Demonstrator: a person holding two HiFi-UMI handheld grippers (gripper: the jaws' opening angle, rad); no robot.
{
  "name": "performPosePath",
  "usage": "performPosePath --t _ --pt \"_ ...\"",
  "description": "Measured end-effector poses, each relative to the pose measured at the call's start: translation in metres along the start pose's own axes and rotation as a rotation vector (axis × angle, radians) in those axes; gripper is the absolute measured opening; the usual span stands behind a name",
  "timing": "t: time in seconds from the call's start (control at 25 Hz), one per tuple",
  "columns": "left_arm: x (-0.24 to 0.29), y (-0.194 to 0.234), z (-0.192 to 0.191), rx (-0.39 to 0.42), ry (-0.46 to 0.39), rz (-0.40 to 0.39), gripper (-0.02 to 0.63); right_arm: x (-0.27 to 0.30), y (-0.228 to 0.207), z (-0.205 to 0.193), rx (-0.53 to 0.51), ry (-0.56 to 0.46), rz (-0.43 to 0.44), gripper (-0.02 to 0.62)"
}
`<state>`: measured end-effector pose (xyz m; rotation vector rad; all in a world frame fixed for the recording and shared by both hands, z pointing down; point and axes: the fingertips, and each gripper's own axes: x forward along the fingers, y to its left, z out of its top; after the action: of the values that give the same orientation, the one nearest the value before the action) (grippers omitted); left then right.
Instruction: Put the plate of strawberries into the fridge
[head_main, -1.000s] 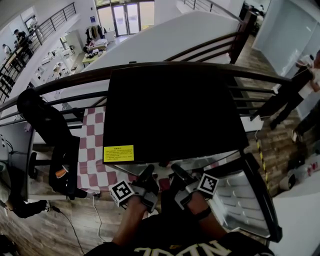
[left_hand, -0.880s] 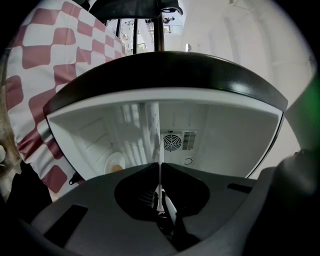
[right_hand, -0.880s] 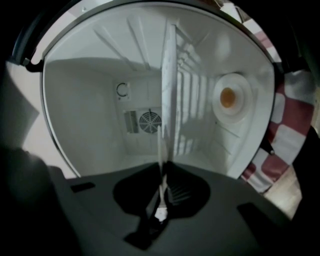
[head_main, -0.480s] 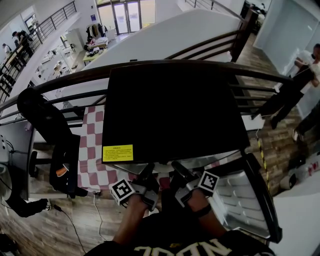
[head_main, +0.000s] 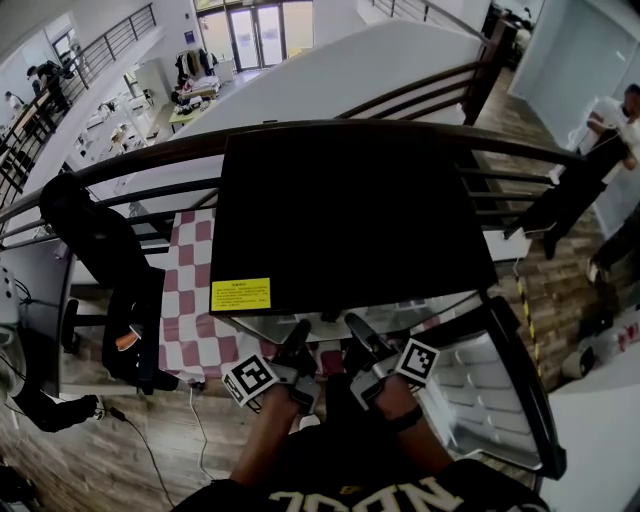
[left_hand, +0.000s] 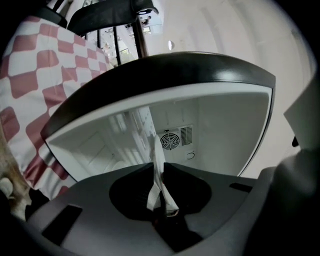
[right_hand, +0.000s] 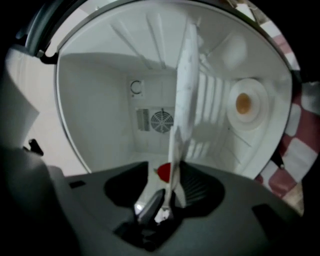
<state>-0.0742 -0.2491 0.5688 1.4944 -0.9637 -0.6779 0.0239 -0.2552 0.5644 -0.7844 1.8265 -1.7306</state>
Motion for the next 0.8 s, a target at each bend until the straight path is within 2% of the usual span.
performPosePath --t 0.12,0.36,0.44,0.48,0.6,0.64,0.72,0.8 --pt "-0.009 -0.002 0.004 0.144 -0.002 0.014 0.165 -0.003 0.009 -0.001 -0.128 0.027 0.016 0.258" --pt "-0.032 -0.004 -0.003 0.382 0.020 0.023 0.179 -0.029 -0.003 -0.003 -0.264 0.007 -0.086 0.279" --pt "-0.036 -0.006 -0.010 0.475 0.043 0.007 0.179 -0.031 -0.001 -0.004 -0.281 -0.001 -0.039 0.279" --pt "-0.038 -0.008 -0.015 0.512 0.059 -0.006 0.179 -0.034 -0.003 -0.005 -0.273 -0.010 -0.044 0.279" --pt "-0.042 -0.009 -0.031 0.601 0.106 -0.028 0.179 -0.053 -0.022 -0.013 -0.248 -0.036 -0.180 0.279" --pt "-0.044 -0.009 -0.035 0.638 0.115 -0.022 0.179 -0.052 -0.018 -0.016 -0.298 -0.031 -0.160 0.279" --pt "-0.046 -0.008 -0.038 0.730 0.116 0.005 0.179 -0.047 -0.001 -0.016 -0.512 -0.019 -0.096 0.279" --pt "-0.048 -0.008 -0.039 0.827 0.105 0.030 0.178 -0.051 0.008 -0.013 -0.743 -0.026 -0.136 0.278"
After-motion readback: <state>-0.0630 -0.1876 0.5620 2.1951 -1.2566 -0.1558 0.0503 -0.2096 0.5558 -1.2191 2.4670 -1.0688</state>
